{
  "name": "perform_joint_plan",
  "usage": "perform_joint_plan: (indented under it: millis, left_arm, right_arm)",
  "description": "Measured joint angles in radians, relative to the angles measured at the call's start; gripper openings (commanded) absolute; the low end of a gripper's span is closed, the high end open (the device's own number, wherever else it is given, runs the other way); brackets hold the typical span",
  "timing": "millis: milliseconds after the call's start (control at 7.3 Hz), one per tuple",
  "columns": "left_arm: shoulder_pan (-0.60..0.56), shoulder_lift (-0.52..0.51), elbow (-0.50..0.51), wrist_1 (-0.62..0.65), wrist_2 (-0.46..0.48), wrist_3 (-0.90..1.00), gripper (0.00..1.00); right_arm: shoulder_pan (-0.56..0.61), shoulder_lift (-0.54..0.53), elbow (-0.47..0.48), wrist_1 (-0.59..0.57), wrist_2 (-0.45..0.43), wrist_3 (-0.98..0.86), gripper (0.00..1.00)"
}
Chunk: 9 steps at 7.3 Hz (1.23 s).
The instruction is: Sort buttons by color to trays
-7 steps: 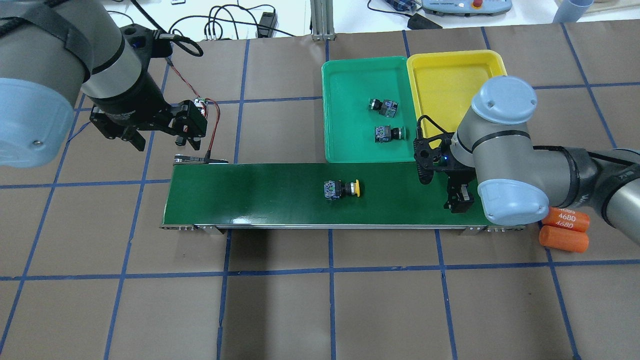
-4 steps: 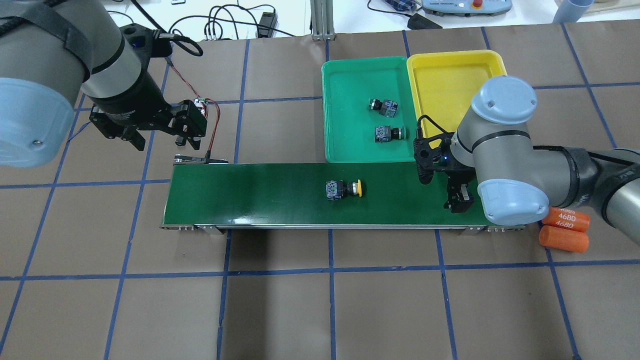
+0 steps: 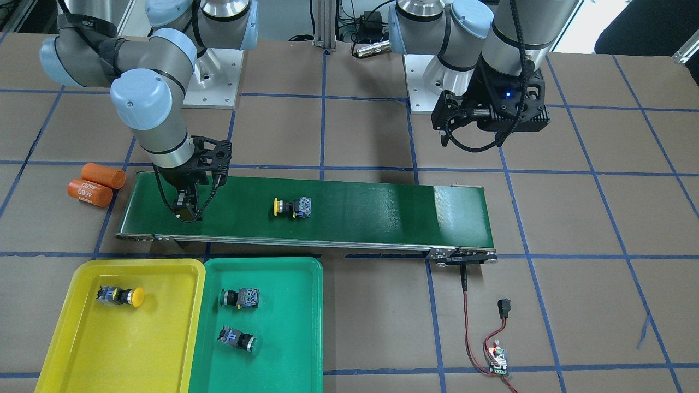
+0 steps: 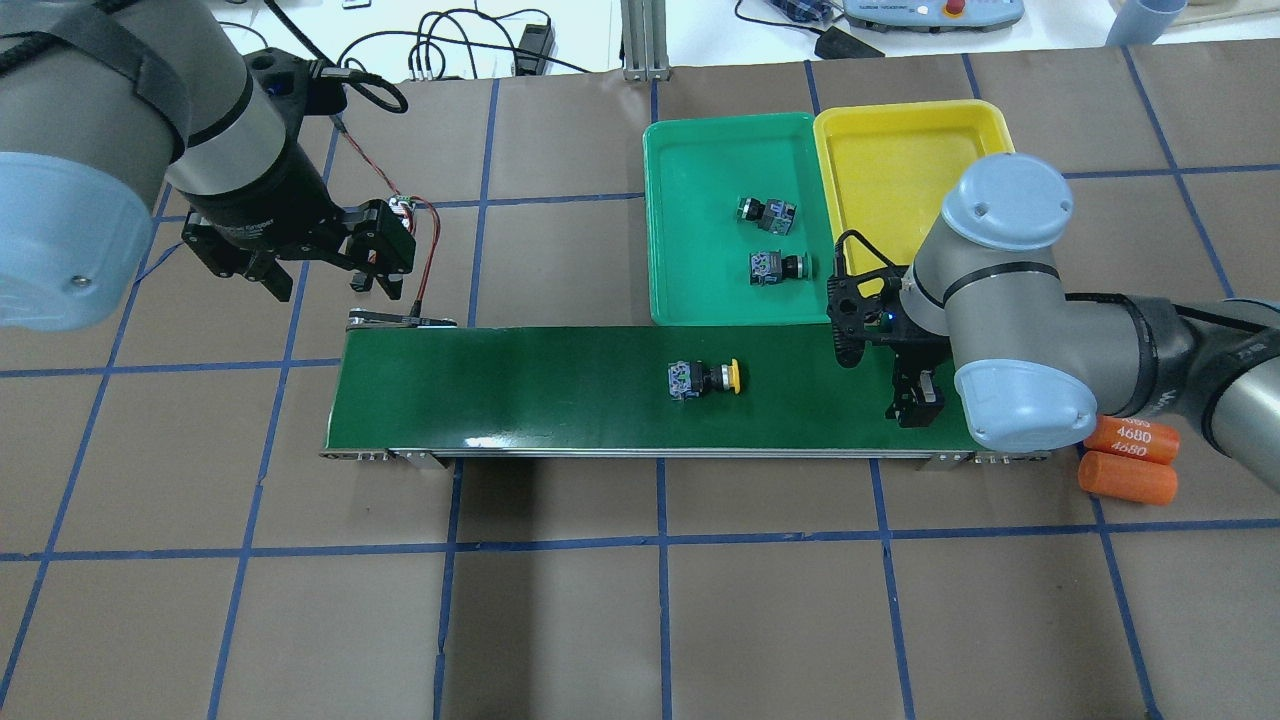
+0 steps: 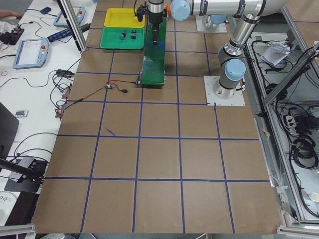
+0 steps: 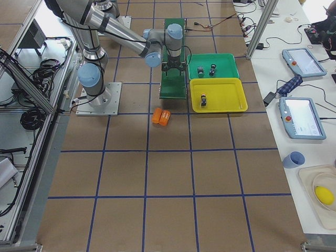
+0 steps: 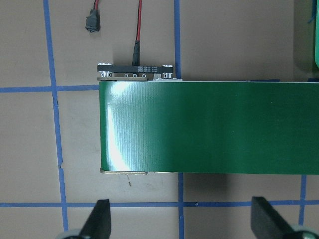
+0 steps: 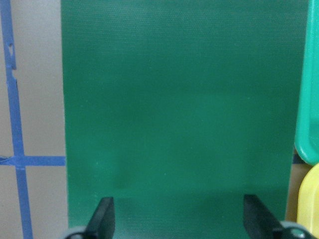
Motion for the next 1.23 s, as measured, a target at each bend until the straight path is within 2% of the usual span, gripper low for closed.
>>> perform_joint_plan:
  millis: [1233]
  left_arm:
    - [0.0,0.003,0.0,0.0,0.0,0.0,1.0]
  right_arm:
    - [0.0,0.008,0.0,-0.019,0.002,-0.001,0.91]
